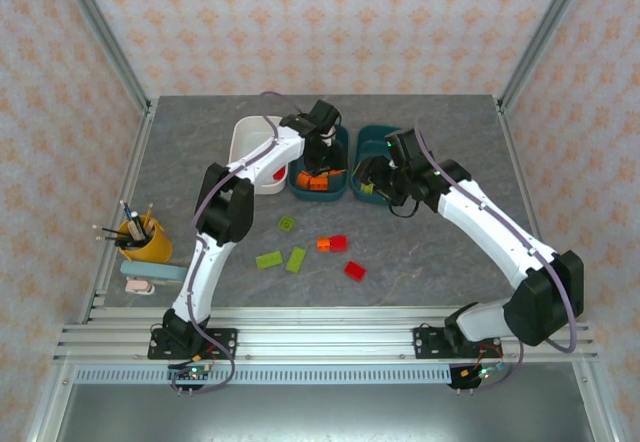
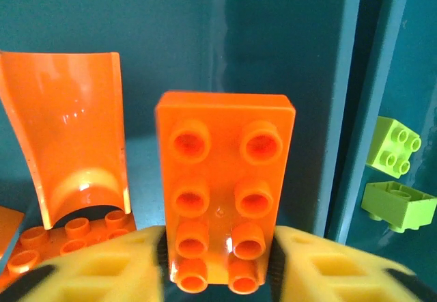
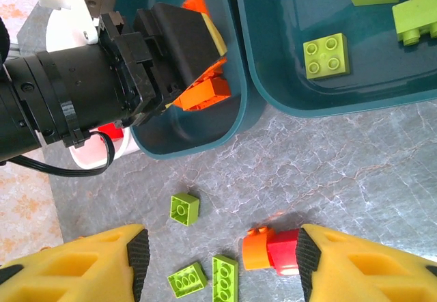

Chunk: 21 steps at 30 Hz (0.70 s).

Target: Sort the legos into containers by color

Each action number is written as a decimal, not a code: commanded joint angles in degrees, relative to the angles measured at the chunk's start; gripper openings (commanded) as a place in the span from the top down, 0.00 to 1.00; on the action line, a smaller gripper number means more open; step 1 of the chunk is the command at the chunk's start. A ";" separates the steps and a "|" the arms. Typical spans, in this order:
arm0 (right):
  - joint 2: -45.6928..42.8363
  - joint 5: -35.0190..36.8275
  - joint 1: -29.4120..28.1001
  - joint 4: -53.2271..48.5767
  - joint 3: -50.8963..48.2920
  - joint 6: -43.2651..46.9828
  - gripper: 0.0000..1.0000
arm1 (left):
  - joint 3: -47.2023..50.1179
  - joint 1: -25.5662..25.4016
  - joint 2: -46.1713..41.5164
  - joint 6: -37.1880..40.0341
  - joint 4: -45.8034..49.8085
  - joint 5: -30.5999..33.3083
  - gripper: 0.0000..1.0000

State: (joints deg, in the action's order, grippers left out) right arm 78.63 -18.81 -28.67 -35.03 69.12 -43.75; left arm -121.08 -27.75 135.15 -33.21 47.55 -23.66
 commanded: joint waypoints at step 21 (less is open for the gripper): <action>3.48 9.40 -13.75 -9.29 6.71 12.04 0.43 | 21.89 0.44 -36.63 -4.42 2.86 15.28 0.26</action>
State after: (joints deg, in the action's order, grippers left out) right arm 80.01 -13.63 -39.53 -41.32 73.91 -33.58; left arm -105.71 -27.70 105.71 -35.57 48.47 -15.38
